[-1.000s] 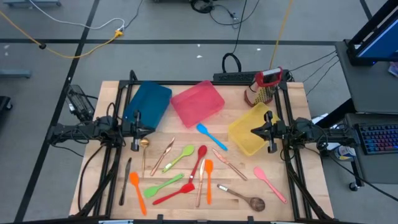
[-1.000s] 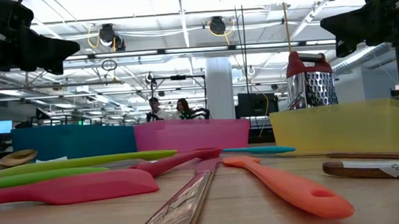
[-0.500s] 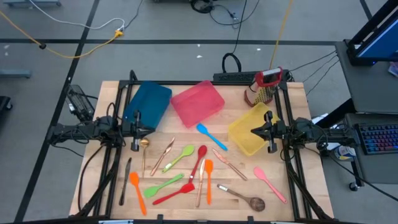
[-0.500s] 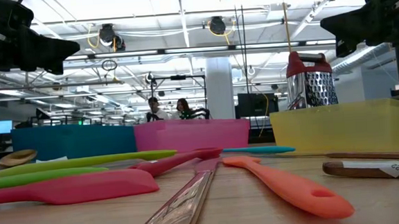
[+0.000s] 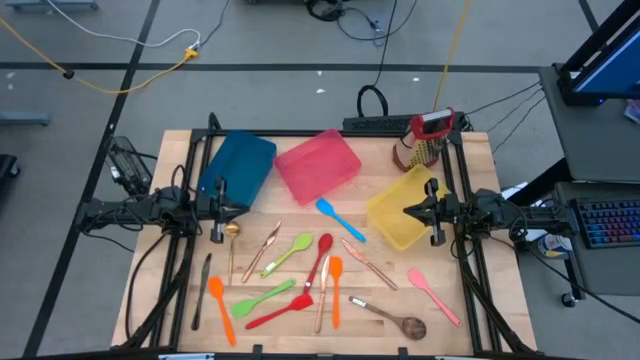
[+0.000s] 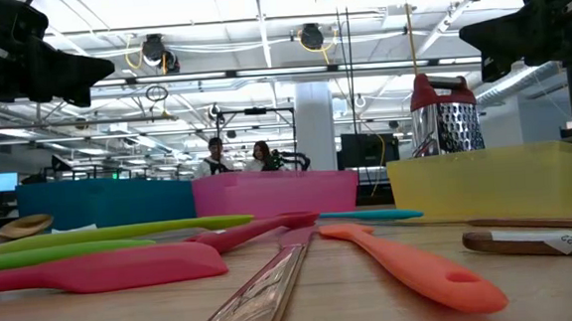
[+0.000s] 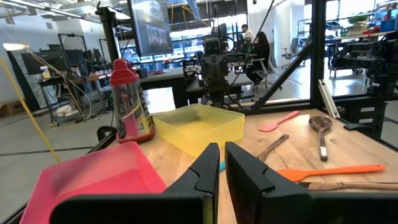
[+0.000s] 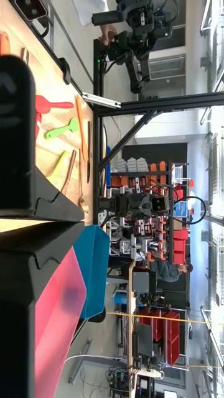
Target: Pick & Place Kitchen Items
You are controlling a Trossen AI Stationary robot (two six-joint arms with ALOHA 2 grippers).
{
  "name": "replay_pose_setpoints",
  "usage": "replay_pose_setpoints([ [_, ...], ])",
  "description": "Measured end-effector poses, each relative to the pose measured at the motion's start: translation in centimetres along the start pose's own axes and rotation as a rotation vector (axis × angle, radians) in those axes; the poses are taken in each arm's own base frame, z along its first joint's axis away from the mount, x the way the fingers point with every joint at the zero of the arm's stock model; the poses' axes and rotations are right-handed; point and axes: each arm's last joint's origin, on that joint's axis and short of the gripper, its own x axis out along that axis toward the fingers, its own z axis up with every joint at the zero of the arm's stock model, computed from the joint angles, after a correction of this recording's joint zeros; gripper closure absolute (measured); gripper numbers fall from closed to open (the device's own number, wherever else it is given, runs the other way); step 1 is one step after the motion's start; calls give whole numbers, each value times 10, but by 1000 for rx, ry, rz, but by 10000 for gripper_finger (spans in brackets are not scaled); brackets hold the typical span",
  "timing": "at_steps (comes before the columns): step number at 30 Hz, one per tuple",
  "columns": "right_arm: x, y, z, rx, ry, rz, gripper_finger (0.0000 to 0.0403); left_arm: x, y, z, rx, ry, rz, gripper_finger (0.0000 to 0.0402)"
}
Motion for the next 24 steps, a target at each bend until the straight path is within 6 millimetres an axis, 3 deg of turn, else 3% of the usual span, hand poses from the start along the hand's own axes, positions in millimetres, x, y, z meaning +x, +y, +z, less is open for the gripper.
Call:
replay_pose_setpoints([
  [24,0,0,0,0,0,0,394,0,0,1,3,-11,1,369],
])
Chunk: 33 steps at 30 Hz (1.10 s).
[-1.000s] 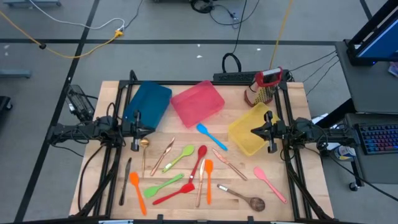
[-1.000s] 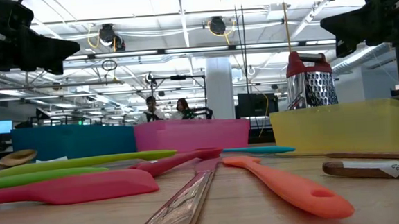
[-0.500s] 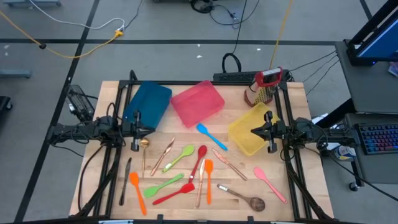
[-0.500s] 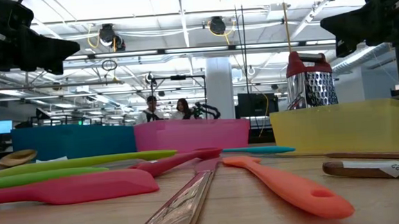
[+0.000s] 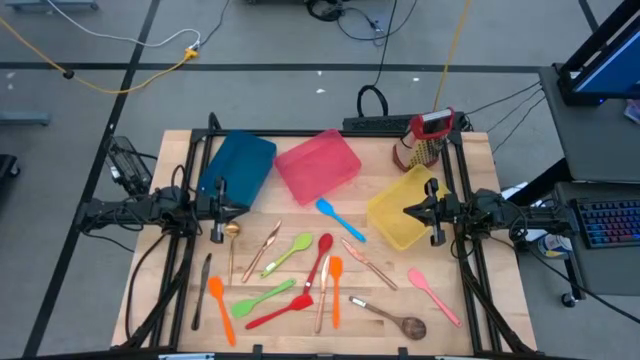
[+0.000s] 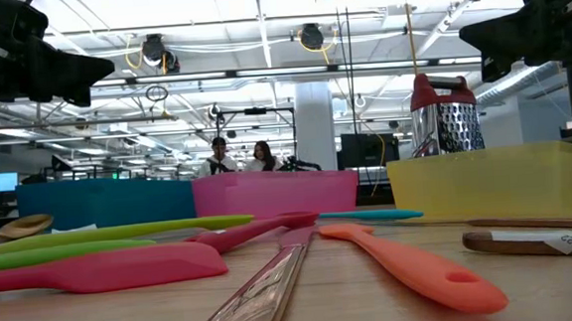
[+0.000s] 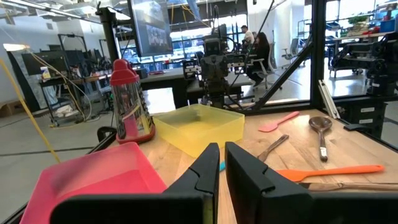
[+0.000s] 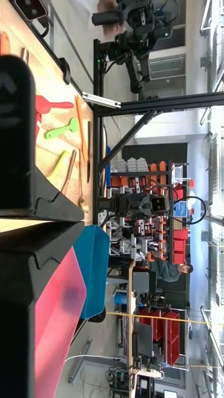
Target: Pick & Place Kitchen Items
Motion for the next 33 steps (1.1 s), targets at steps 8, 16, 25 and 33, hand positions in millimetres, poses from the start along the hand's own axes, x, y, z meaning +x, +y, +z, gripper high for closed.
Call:
replay_pose_setpoints([
  [8,0,0,0,0,0,0,394,-2,3,20,-103,-207,16,369],
  [16,0,0,0,0,0,-1,394,-7,6,36,-72,-378,69,369],
  [25,0,0,0,0,0,0,394,-13,10,63,-94,-407,111,369],
  [33,0,0,0,0,0,0,394,-16,17,105,-29,-232,153,368],
])
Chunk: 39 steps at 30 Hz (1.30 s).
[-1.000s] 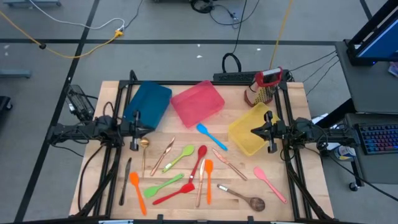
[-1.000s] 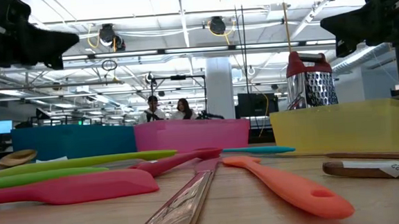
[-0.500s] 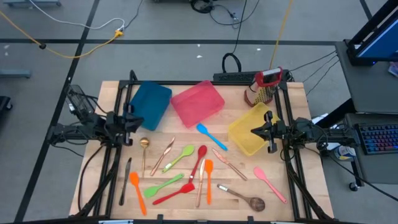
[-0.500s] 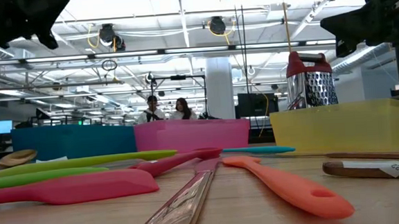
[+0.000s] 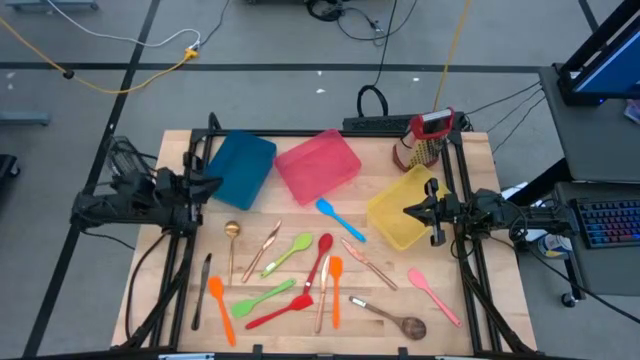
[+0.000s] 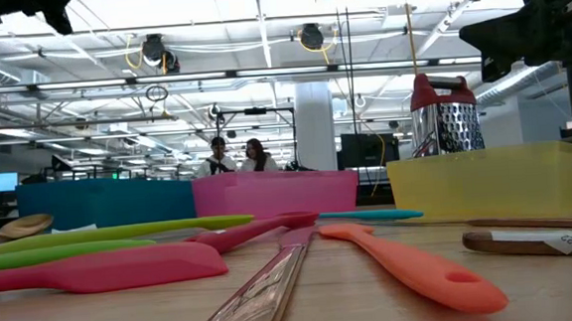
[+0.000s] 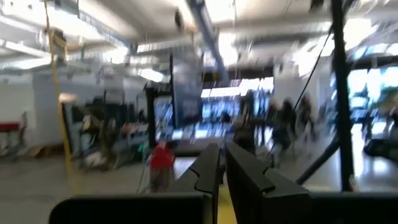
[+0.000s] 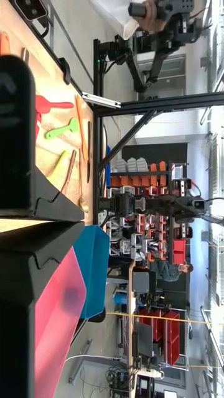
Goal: Pick & Place Kitchen Items
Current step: Put the green spoon into the blue bin
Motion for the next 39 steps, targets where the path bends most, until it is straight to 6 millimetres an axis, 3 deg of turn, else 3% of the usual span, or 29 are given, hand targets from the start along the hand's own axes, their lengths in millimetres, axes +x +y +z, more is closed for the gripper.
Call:
replay_pose_setpoints([
  [4,0,0,0,0,0,0,394,13,1,13,37,89,17,365],
  [8,0,0,0,0,0,0,394,30,-1,19,66,139,10,336],
  [18,0,0,0,0,0,-1,394,57,-5,-2,137,301,34,246],
  [31,0,0,0,0,0,-1,394,64,-6,-8,142,336,65,238],
  [39,0,0,0,0,0,0,394,63,-6,-11,46,356,78,238],
])
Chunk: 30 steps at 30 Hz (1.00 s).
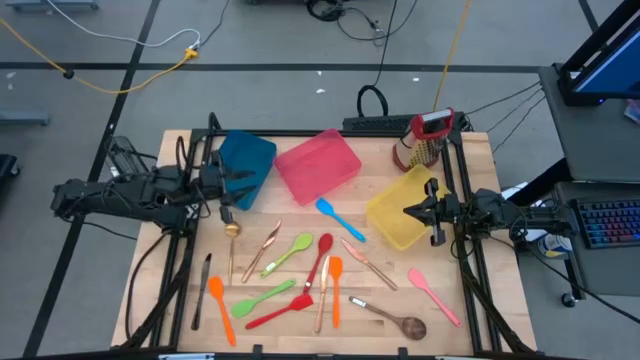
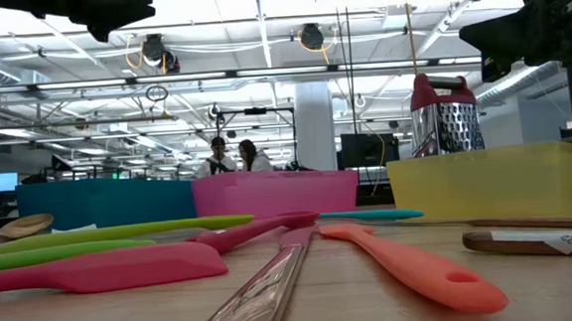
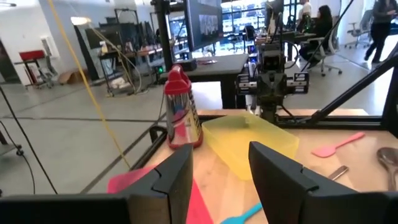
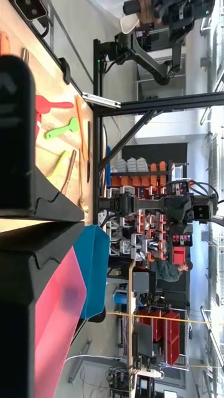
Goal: Pick & Place Kitchen Items
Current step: Put the green spoon into the blue bin
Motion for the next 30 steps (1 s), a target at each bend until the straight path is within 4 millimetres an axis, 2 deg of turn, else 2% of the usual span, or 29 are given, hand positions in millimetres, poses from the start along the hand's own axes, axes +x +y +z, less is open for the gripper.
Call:
replay_pose_setpoints([
  [6,0,0,-1,76,8,0,394,9,-3,-8,4,75,-7,238],
  [14,0,0,0,76,0,0,394,21,-7,-16,28,131,-14,238],
  [24,0,0,4,74,-40,2,394,29,-10,-26,-62,214,-10,238],
  [30,-1,0,12,-31,-128,-4,394,35,-13,-33,-116,270,-15,238],
])
